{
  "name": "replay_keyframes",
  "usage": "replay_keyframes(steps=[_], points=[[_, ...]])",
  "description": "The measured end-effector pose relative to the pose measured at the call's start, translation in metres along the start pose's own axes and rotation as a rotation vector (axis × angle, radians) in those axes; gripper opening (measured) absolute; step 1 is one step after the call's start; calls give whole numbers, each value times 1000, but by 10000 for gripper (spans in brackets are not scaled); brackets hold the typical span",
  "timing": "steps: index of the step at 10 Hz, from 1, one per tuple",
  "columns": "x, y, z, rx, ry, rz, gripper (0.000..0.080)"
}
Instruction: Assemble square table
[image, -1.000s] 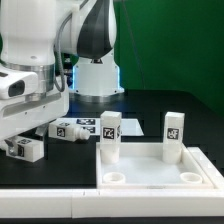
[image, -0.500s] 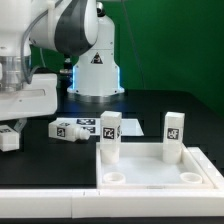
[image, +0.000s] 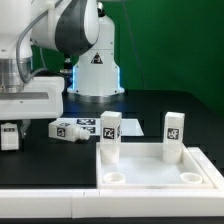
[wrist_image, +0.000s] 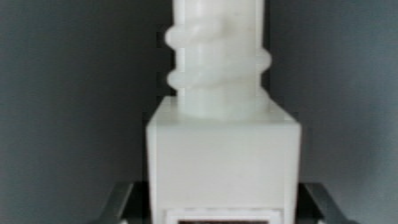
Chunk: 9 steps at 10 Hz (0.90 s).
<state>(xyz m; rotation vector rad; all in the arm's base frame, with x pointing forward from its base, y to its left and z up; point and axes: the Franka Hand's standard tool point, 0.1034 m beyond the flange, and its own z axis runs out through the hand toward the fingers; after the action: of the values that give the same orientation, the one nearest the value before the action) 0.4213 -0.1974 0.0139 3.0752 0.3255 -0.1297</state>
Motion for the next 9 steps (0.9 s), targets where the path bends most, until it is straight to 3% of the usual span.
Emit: replay_keyframes(steps=[2, 4, 5, 6, 7, 8, 9], points=[[-34, -2, 8, 13, -31, 36, 268], [-34, -3, 9, 15, -35, 34, 268], [-35, -5, 10, 20, -43, 35, 343], [-35, -9, 11, 31, -56, 30, 480], [-35, -11, 12, 32, -60, 25, 480], [-36, -19, 15, 50, -99, 37, 611], [-34, -28, 16, 67, -184, 29, 638]])
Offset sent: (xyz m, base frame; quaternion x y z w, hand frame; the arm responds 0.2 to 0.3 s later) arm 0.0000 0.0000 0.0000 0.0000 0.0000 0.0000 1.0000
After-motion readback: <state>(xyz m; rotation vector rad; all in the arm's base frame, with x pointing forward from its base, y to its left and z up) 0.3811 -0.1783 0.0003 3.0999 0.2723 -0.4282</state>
